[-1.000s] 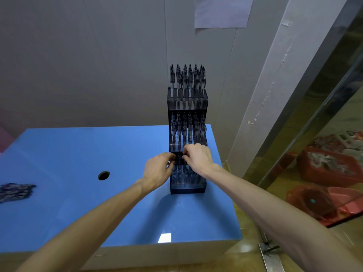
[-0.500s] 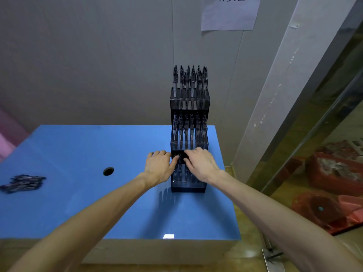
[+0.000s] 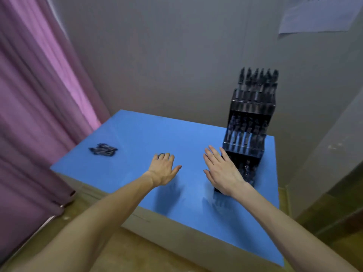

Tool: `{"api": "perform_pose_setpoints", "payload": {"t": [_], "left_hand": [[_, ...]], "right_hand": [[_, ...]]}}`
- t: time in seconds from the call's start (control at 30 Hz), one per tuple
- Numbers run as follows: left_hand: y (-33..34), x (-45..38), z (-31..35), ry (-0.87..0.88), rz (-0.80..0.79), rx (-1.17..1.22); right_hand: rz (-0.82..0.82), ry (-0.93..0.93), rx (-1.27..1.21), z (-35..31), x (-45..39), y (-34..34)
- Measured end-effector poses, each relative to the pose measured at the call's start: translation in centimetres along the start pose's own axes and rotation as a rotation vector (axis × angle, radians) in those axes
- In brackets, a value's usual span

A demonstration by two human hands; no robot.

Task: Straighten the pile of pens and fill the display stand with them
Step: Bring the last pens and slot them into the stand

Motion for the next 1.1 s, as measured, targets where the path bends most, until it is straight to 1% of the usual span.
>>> {"api": "perform_pose_setpoints", "payload": {"t": [0.2, 0.27, 0.33, 0.5, 0.7, 0.8, 0.93, 1.1], "left_hand": [[2.1, 2.0, -10.8, -0.137, -0.054, 0.003], [2.9, 2.6, -15.2, -0.162, -0.093, 0.008], [3.6, 2.9, -19.5, -0.187, -0.086, 0.011], [5.3, 2.5, -30.8, -0.182, -0.072, 0.017], [8.1, 1.4, -41.8, -0.2, -0.116, 0.052], [9.0, 0.4, -45.2, -0.226, -0.144, 0.144], [10.1, -1.9, -48.3, -0.199, -0.178, 0.184], [11.8, -5.7, -49.6, -0.192, -0.259, 0.211]], "right_hand": [[-0.01, -0.063, -0.061, -7.7, -7.2, 0.1], [-0.04, -0.055, -0.106, -11.2, -10.2, -0.1], [-0.094, -0.05, -0.171, -14.6, -13.6, 0.0], [-0.166, -0.027, -0.201, -22.5, -23.7, -0.3], [-0.297, -0.01, -0.169, -27.8, -33.9, 0.1], [-0.333, 0.003, -0.168, -29.1, -37.6, 0.8], [-0.374, 0.005, -0.175, -29.6, -42.1, 1.7], [-0.412, 0.002, -0.25, -29.7, -46.6, 4.2]]}}
Point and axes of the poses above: each hand's wrist, its own x-axis away from the middle knuckle, its own y-axis out of the palm, z = x × y, the point moved 2 cm from there along -x, towards the middle knuckle, and after that the axes turned 9 degrees about -y, right-handed, at the moved point
